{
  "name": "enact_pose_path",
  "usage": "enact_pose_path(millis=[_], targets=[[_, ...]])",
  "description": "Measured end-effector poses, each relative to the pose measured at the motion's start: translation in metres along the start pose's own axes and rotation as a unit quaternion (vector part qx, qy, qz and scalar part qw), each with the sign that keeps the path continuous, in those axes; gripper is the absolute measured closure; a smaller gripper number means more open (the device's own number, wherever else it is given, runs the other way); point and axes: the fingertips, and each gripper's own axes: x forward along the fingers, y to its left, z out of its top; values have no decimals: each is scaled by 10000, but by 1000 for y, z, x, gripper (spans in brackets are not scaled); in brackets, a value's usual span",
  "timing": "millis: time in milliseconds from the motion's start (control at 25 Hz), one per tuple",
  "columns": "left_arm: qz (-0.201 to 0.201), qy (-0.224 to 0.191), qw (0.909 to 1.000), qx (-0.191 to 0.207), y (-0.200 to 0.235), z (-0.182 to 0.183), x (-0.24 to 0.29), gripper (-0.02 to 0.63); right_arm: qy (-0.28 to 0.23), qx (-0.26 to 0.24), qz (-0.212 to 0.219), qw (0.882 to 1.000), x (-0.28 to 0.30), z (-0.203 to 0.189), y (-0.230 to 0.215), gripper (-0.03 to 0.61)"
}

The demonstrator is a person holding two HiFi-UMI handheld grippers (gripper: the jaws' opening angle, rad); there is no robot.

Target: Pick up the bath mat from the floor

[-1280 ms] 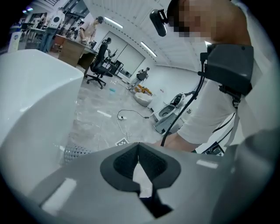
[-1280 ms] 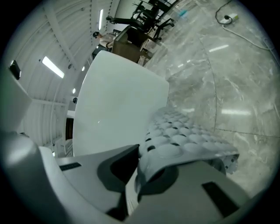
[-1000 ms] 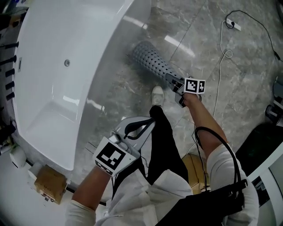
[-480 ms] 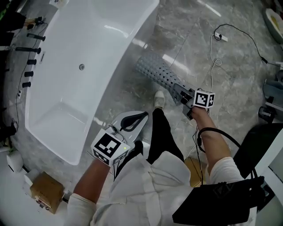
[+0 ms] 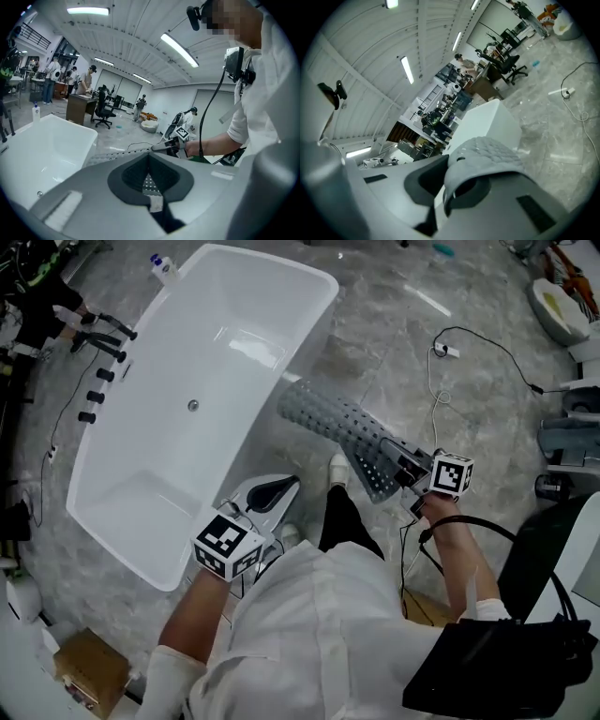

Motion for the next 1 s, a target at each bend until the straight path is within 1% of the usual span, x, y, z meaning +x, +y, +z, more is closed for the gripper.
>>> enact_pose_path(millis=[160, 280, 400, 480, 600, 800, 880, 1000], targets=[[131, -137, 9998, 105, -12, -2, -42, 607, -98, -276, 176, 9994, -16, -8, 64, 566], [118, -226, 9992, 308, -30, -7, -70, 607, -145, -301, 193, 9993, -34, -26, 94, 566], [39, -235, 9982, 558, -47, -14, -92, 607, -244, -451, 200, 9985, -48, -34, 118, 566], [-77, -219, 9983, 538, -58, -23, -105, 607, -318, -464, 193, 9982, -55, -42, 136, 567], [-205, -193, 9988, 404, -74, -40, -123, 607, -368, -398, 132, 9984, -67, -61, 154, 566], [-238, -221, 9991, 273, -105, -72, -144, 607, -327, -461, 183, 9982, -93, -108, 183, 566], [-252, -218, 9991, 276, -111, -75, -146, 607, -332, -443, 202, 9983, -101, -118, 191, 566], [-287, -239, 9989, 290, -107, -71, -143, 607, -328, -440, 257, 9982, -101, -119, 198, 567]])
